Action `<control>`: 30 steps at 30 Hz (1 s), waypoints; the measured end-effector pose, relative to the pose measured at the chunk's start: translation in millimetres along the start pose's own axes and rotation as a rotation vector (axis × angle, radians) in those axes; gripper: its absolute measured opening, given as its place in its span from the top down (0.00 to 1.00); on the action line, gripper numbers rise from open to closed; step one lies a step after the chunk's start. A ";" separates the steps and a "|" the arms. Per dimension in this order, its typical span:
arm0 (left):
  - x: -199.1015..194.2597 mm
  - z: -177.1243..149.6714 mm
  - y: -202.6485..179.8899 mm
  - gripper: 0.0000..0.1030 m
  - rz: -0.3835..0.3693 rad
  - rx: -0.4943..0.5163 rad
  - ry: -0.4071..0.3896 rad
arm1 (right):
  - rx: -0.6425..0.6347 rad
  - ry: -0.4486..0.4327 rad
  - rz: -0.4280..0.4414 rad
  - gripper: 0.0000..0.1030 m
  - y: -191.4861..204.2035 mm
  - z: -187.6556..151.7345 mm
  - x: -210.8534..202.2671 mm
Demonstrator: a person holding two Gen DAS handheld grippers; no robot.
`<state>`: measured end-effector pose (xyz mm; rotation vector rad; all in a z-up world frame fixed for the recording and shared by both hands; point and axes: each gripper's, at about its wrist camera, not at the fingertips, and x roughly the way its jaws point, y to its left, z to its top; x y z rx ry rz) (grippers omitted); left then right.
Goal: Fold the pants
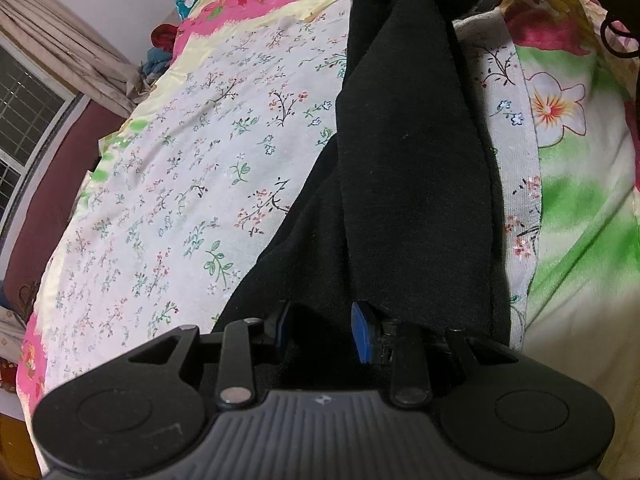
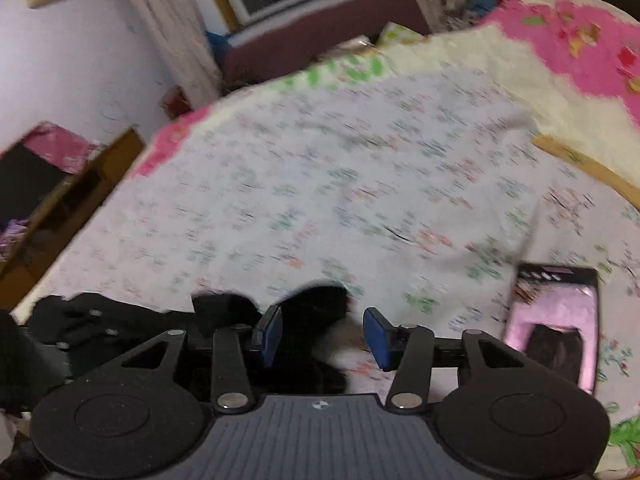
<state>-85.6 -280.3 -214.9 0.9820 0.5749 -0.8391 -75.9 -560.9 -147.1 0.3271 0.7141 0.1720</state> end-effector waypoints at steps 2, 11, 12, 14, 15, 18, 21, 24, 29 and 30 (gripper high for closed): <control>0.4 -0.2 0.6 0.61 -0.003 0.001 -0.001 | -0.026 0.021 -0.009 0.45 4.3 0.5 5.9; 0.3 -1.0 1.8 0.61 -0.006 -0.013 -0.004 | 0.229 0.141 0.017 0.54 -34.7 -9.0 49.5; 0.2 -0.3 2.4 0.61 -0.009 -0.014 -0.001 | 0.249 0.161 0.049 0.67 -34.3 -9.6 53.0; -1.4 1.0 2.7 0.61 -0.008 -0.016 0.001 | 0.200 0.176 0.088 0.89 -20.9 -5.9 52.3; -2.7 1.8 3.2 0.61 -0.007 -0.019 0.001 | 0.164 0.167 0.082 0.91 -15.4 -3.9 48.8; -6.4 7.6 8.2 0.61 -0.018 -0.051 -0.009 | 0.182 0.117 0.025 0.96 -32.2 6.1 29.7; -4.1 15.8 13.2 0.58 -0.040 -0.098 -0.021 | 0.235 0.021 -0.192 1.00 -69.6 15.0 4.1; 7.0 19.2 8.3 0.58 -0.026 -0.096 -0.003 | 0.304 -0.028 -0.256 1.00 -93.3 15.9 -14.7; 4.7 17.9 0.0 0.57 0.008 -0.050 -0.009 | 0.195 0.026 -0.054 0.84 -58.7 -1.1 -14.6; 4.0 17.8 0.0 0.57 0.011 -0.047 -0.006 | 0.204 0.043 -0.051 0.74 -57.1 -6.7 -11.6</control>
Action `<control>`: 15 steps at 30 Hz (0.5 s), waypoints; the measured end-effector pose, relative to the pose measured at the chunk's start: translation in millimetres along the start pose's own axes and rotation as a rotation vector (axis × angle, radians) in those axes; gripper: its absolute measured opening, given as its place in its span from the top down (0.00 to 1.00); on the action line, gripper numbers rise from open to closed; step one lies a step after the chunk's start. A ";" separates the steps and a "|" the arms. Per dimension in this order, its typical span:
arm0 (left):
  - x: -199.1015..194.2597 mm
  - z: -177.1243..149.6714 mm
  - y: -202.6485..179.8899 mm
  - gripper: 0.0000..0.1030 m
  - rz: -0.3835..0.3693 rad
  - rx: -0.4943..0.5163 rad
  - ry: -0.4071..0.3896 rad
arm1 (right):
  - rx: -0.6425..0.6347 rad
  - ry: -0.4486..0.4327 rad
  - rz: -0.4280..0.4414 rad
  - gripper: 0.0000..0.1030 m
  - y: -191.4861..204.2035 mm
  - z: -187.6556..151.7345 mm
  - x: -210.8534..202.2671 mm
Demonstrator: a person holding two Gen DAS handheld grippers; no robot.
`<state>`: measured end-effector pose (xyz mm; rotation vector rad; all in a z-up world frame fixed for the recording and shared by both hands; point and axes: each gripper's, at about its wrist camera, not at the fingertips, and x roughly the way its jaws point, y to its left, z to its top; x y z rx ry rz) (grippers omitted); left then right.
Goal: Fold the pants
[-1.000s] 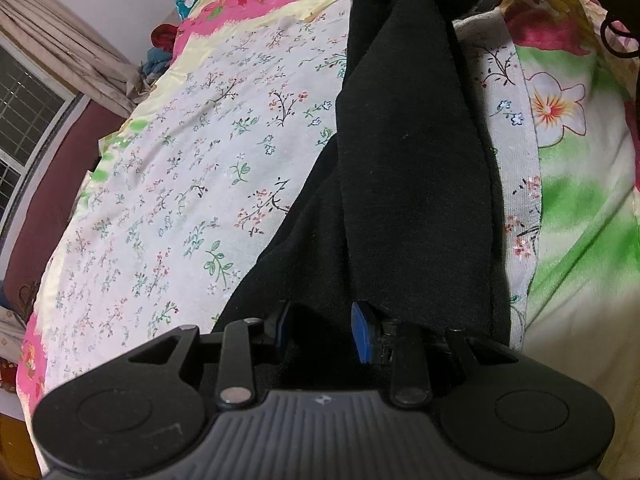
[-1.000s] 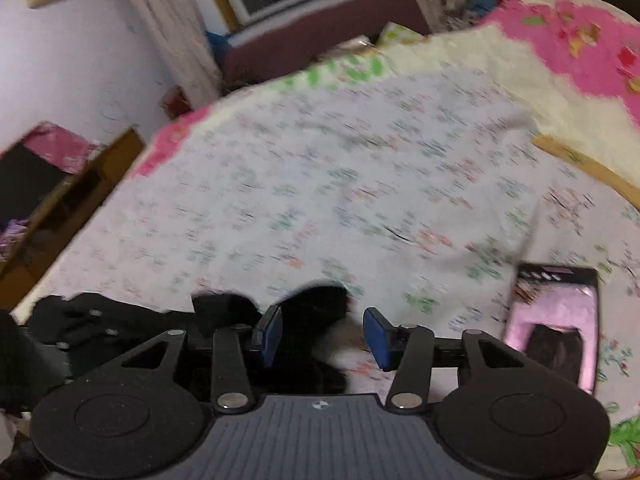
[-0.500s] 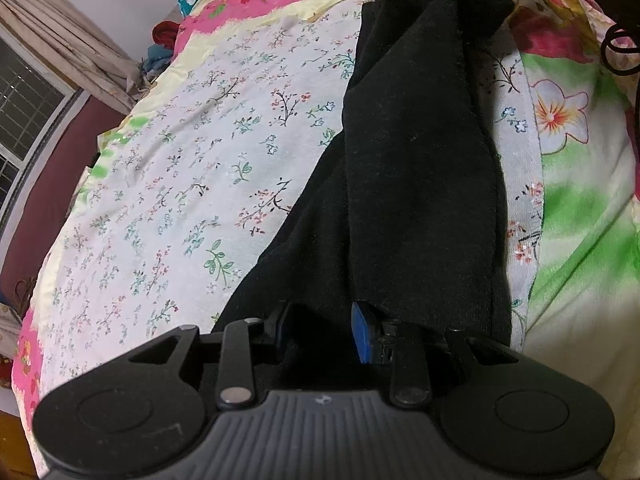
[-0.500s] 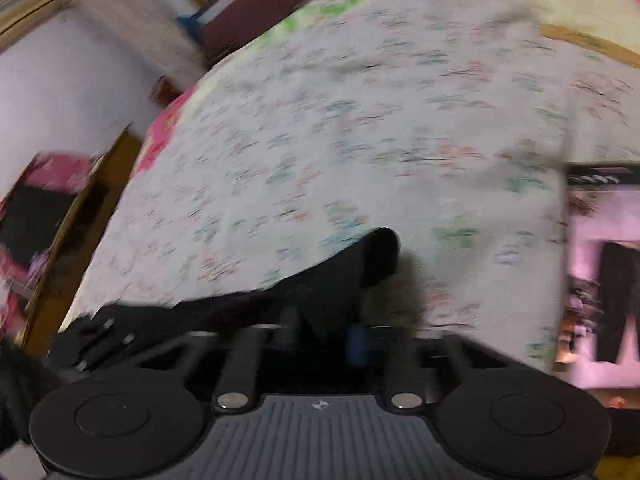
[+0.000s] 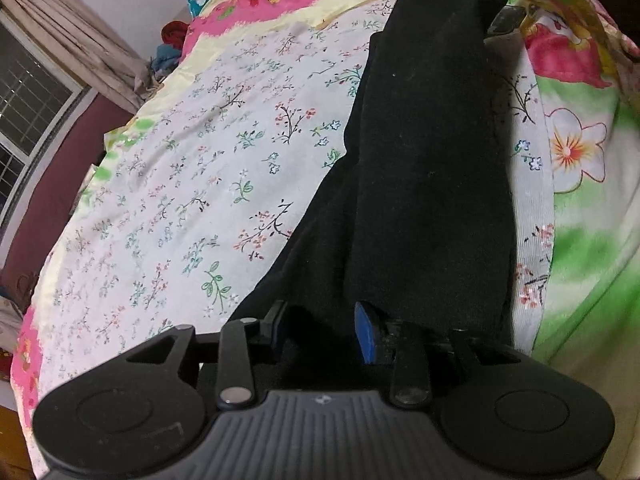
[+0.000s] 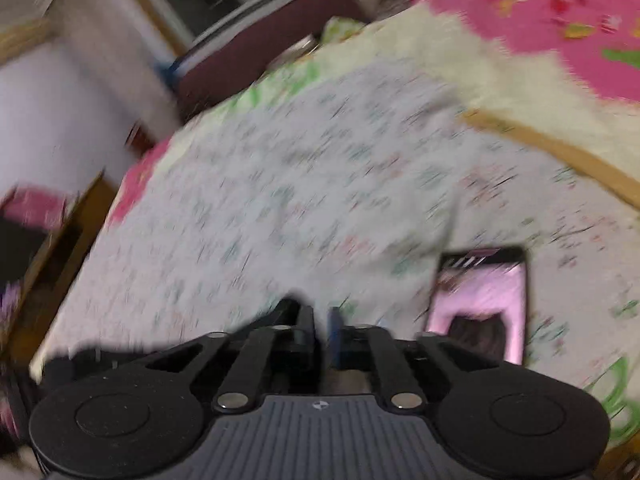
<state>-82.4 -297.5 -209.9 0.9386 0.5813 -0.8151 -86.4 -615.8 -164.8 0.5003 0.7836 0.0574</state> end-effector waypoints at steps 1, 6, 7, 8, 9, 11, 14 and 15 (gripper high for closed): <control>-0.9 -0.1 -0.2 0.57 0.002 0.004 0.001 | 0.029 0.001 0.009 0.71 -3.8 -4.3 0.5; -2.6 -1.4 -1.1 0.57 0.008 0.023 -0.001 | 0.256 -0.118 0.144 0.42 -38.4 -7.9 -22.6; -2.0 -1.2 -1.0 0.57 0.007 0.023 0.000 | 0.275 -0.137 0.166 0.41 -41.4 -6.5 -26.5; -1.6 -0.8 -0.8 0.57 0.006 0.022 0.002 | 0.291 -0.140 0.208 0.37 -44.6 -5.2 -28.8; -1.2 -0.6 -0.7 0.57 0.005 0.021 0.003 | 0.298 -0.130 0.234 0.32 -44.2 -2.5 -26.6; -0.8 -0.4 -0.7 0.57 0.007 0.023 0.003 | 0.253 -0.077 0.249 0.30 -37.4 0.0 -17.4; -0.9 -0.6 -0.9 0.57 0.008 0.025 0.002 | 0.169 0.023 0.201 0.30 -26.8 -4.9 1.4; -0.9 -0.9 -1.0 0.56 0.008 0.024 0.001 | 0.159 0.046 0.205 0.44 -25.0 -8.1 6.2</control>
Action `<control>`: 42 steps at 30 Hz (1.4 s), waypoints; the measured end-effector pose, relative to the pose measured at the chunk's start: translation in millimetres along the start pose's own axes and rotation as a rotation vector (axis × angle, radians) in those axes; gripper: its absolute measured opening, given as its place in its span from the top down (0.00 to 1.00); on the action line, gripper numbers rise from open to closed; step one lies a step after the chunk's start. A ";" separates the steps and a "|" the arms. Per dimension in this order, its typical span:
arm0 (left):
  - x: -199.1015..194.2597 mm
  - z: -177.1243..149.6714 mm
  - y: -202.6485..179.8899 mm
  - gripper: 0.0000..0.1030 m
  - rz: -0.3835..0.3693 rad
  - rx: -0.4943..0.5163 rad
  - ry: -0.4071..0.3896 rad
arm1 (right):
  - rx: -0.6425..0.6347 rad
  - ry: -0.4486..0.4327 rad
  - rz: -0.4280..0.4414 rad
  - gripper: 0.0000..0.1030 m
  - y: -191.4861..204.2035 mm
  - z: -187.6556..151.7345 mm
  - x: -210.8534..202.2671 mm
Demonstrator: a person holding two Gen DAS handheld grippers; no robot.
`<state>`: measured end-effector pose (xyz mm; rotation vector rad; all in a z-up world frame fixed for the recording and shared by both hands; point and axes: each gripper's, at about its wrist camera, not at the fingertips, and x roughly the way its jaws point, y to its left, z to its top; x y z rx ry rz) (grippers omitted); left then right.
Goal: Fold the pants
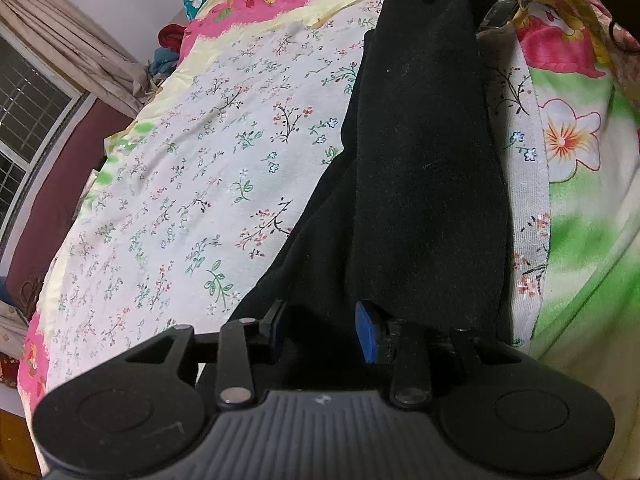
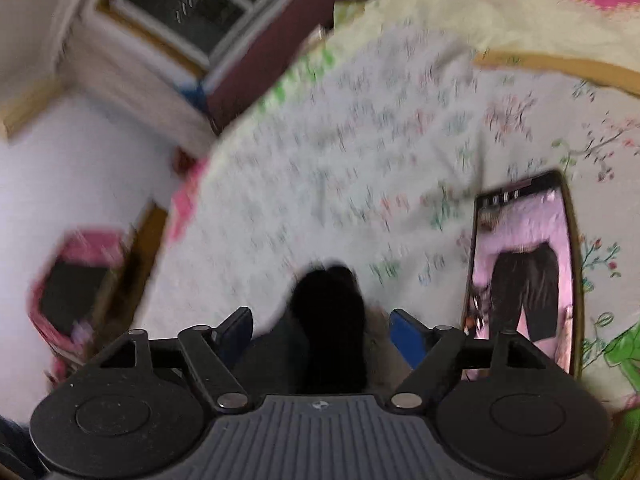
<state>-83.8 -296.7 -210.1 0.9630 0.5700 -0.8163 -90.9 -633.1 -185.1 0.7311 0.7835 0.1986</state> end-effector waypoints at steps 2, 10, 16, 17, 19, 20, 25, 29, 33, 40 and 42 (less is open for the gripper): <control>-0.2 -0.3 0.1 0.56 -0.001 0.003 -0.001 | 0.039 0.025 0.039 0.87 -1.3 -5.4 6.2; -6.5 -5.8 1.1 0.55 0.003 0.009 0.020 | -0.262 0.019 0.259 0.98 100.6 -9.7 19.0; -8.0 -7.4 -0.2 0.54 0.010 0.005 0.017 | -0.268 0.086 -0.085 0.99 52.6 -4.5 57.4; -7.2 -7.5 -0.1 0.54 0.008 0.002 0.018 | -0.270 0.078 -0.113 0.99 49.3 -5.8 56.5; -5.7 -7.7 0.2 0.54 0.005 0.003 0.020 | -0.325 0.036 -0.129 0.97 55.9 -8.1 47.7; -5.1 -7.4 -0.1 0.54 0.005 0.006 0.020 | -0.382 0.004 -0.149 0.86 63.3 -9.5 43.6; -5.0 -7.5 -0.2 0.54 0.003 0.011 0.020 | -0.457 0.056 -0.189 0.34 61.5 -11.7 56.7; -6.2 -8.7 -0.8 0.54 0.006 0.010 0.016 | -0.346 0.077 -0.150 0.32 41.6 -5.5 61.9; -6.6 -9.4 0.2 0.54 0.002 0.013 0.013 | -0.189 0.084 -0.046 0.32 20.4 0.8 52.3; -6.3 -11.0 -2.7 0.54 0.012 0.024 0.005 | 0.061 0.134 0.204 0.35 -7.6 11.8 59.4; -6.6 -10.8 -3.4 0.54 0.015 0.032 0.004 | 0.026 0.198 0.221 0.35 2.3 10.6 80.6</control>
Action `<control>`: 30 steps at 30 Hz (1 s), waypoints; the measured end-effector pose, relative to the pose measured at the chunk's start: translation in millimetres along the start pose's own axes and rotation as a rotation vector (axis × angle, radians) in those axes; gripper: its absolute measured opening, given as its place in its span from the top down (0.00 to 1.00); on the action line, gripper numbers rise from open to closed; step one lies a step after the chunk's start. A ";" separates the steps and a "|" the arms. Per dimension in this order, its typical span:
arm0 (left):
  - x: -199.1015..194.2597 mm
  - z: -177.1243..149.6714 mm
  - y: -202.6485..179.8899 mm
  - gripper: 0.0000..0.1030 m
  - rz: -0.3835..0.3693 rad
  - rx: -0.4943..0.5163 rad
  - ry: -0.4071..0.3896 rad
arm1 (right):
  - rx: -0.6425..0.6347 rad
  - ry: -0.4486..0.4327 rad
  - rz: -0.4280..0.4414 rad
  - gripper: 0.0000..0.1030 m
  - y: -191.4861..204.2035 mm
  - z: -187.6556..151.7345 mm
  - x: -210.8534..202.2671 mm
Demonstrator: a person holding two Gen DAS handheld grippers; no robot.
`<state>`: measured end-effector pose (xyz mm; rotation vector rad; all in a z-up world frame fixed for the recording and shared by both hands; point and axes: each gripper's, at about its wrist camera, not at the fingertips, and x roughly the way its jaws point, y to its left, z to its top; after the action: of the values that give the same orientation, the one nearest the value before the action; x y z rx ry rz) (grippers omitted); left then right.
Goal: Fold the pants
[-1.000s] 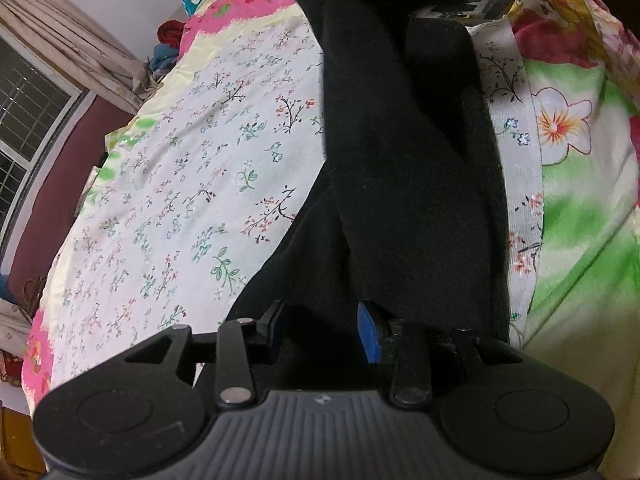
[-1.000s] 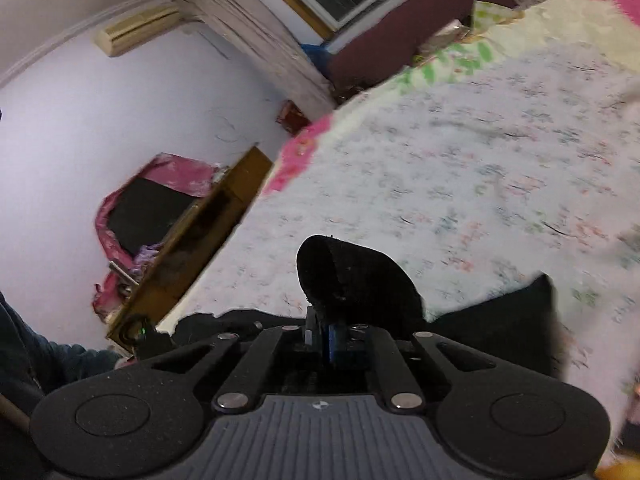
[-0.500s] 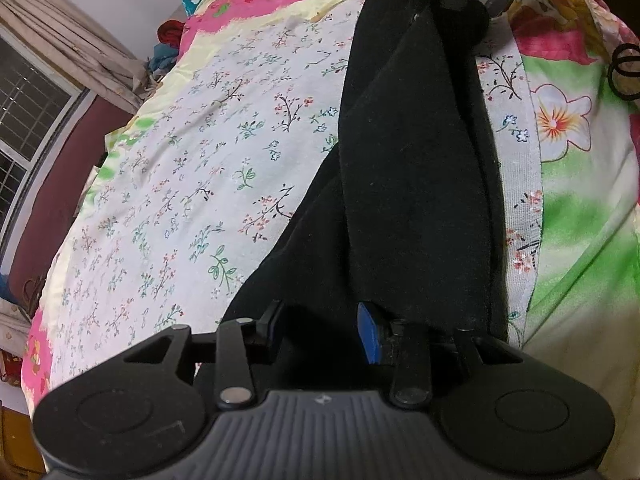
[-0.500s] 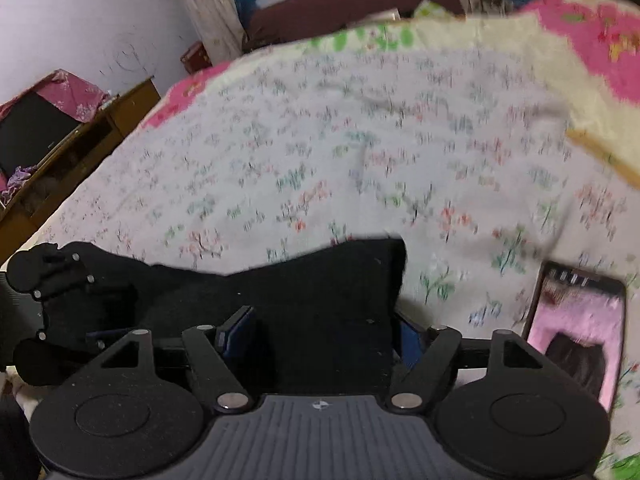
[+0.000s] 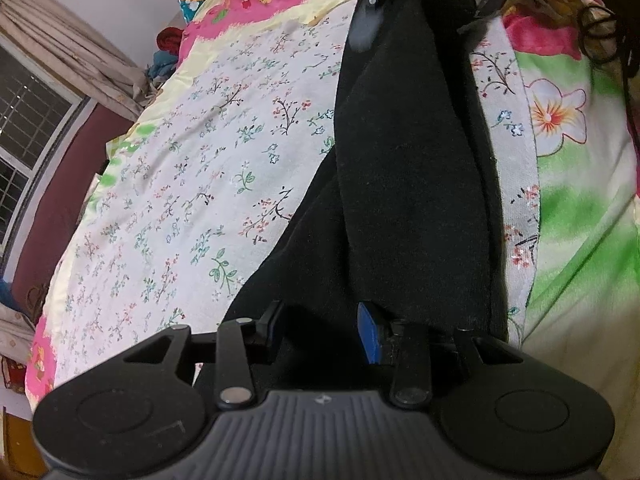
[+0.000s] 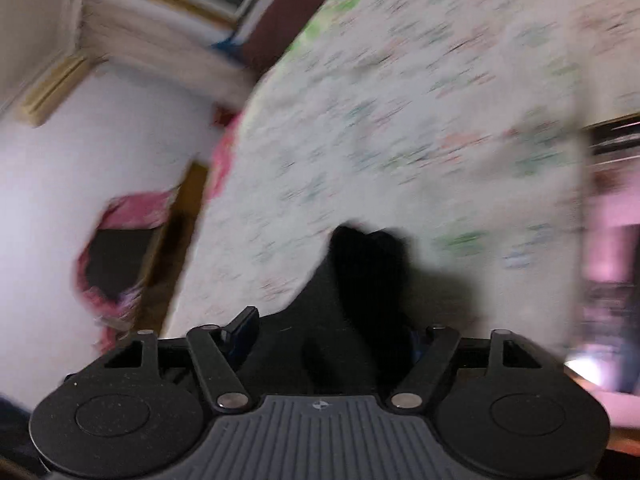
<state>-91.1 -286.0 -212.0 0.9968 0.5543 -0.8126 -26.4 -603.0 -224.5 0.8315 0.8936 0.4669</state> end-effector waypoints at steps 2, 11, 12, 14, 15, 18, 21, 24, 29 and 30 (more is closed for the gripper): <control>0.3 -0.1 0.8 0.54 -0.003 -0.001 0.001 | 0.018 0.037 -0.003 0.35 -4.2 1.1 21.3; -14.9 0.4 10.1 0.47 0.007 -0.053 -0.023 | 0.051 -0.264 -0.106 0.96 65.3 0.9 -64.5; -19.2 2.1 10.3 0.47 0.016 -0.065 -0.031 | -0.054 -0.318 -0.102 0.98 95.8 2.8 -77.4; -29.5 5.8 8.1 0.47 0.060 -0.072 -0.058 | -0.250 -0.364 -0.207 1.00 138.9 5.8 -87.3; -35.9 8.1 7.5 0.46 0.082 -0.088 -0.069 | -0.244 -0.351 -0.289 1.00 136.2 9.7 -83.6; -48.3 8.7 4.4 0.42 0.059 -0.153 -0.089 | -0.109 -0.272 -0.357 1.00 101.3 6.3 -63.9; -54.2 2.4 -8.9 0.42 0.055 -0.123 -0.076 | -0.077 -0.239 -0.256 1.00 98.2 -14.1 -49.6; -59.9 -4.3 -16.7 0.42 0.037 -0.086 -0.056 | -0.156 -0.203 -0.293 1.00 115.1 -35.7 -30.7; -58.3 -1.9 -14.6 0.42 0.027 -0.097 -0.042 | -0.310 -0.202 -0.558 0.86 105.5 -45.2 -32.2; -56.4 -0.5 -14.6 0.42 0.023 -0.098 -0.040 | -0.323 -0.194 -0.590 0.81 100.6 -45.8 -33.4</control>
<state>-136.2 -270.8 -178.3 0.8942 0.5416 -0.7762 -85.5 -544.4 -144.3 0.2853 0.8094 0.0073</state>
